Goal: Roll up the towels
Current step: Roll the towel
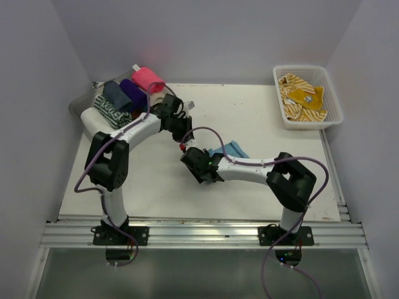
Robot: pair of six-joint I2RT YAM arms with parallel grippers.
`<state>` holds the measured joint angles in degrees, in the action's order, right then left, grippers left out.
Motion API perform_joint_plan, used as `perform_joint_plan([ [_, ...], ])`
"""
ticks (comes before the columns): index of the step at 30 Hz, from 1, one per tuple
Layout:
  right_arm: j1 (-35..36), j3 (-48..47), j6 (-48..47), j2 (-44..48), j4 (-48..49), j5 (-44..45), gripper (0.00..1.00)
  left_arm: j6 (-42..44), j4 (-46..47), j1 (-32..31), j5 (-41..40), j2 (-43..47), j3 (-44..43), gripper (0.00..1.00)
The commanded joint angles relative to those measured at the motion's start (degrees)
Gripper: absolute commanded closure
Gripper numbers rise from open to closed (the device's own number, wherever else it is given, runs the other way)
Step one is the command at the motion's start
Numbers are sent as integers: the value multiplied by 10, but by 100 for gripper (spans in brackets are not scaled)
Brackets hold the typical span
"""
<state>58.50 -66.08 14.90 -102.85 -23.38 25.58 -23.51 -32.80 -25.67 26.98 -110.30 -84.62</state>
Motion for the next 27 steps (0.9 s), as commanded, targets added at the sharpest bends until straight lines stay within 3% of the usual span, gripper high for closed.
perform_joint_plan([
  [1,-1,3,-10,-9,6,46,47,-34,47,28,6,47,57,88],
  [6,-1,29,4,-34,26,75,59,-47,62,33,2,69,103,84],
  [8,-1,38,4,-43,48,76,76,-53,68,33,-1,79,119,82],
  [12,-1,49,-5,-29,83,19,100,-59,72,33,-4,96,140,68],
  [13,-2,51,-7,-24,91,5,100,-60,72,33,-6,99,144,58],
  [15,-2,56,-1,2,98,-28,100,-61,72,34,-14,113,156,50],
  [16,-3,58,2,12,107,-42,100,-61,72,33,-15,119,159,37],
  [21,-36,80,44,78,142,-170,100,-62,84,33,-1,147,186,10],
  [23,-49,96,61,93,152,-199,100,-61,92,34,23,150,200,4],
  [27,-95,144,110,125,202,-290,100,-61,105,28,46,144,219,2],
])
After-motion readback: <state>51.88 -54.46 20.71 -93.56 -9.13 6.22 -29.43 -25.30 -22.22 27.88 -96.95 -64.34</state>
